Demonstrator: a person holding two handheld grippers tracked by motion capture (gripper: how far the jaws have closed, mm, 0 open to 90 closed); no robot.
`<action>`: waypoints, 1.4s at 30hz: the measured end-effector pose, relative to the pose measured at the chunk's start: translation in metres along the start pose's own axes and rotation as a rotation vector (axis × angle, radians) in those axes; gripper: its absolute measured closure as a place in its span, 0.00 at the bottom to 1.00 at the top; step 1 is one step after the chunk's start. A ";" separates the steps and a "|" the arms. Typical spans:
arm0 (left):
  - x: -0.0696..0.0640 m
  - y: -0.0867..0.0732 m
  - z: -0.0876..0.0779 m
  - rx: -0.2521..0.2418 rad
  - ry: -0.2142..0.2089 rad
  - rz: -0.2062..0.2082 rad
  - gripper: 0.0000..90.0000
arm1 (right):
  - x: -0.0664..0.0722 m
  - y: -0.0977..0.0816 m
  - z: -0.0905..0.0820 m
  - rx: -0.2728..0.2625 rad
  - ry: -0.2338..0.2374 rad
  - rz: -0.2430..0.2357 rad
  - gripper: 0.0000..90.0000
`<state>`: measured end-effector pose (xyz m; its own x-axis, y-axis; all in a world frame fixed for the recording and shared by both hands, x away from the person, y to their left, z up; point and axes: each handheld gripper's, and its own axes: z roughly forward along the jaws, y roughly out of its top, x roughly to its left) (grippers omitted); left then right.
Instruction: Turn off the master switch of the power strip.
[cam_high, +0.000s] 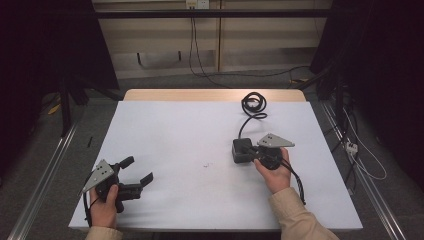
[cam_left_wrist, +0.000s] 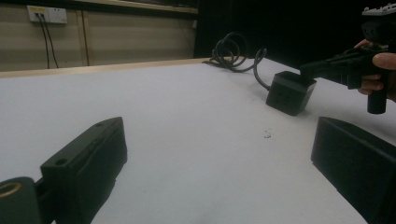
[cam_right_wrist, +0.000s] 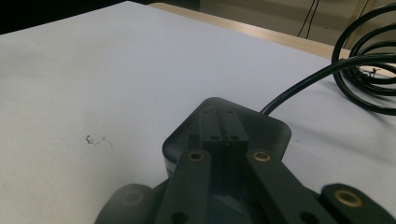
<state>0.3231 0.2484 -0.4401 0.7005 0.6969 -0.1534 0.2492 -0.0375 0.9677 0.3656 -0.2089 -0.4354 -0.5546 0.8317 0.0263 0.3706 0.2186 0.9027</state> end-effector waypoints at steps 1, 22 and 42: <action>0.000 0.000 0.000 0.000 0.001 0.000 0.04 | 0.000 0.000 0.000 -0.001 -0.001 -0.003 1.00; 0.000 0.000 0.001 0.000 0.000 -0.001 0.04 | 0.000 0.000 0.000 -0.001 0.025 -0.009 1.00; -0.001 0.000 0.000 -0.006 0.004 -0.001 0.04 | -0.004 -0.001 0.001 -0.005 -0.010 -0.022 1.00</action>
<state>0.3224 0.2482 -0.4397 0.6980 0.6996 -0.1532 0.2456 -0.0330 0.9688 0.3682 -0.2126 -0.4366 -0.5551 0.8318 0.0023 0.3545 0.2341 0.9053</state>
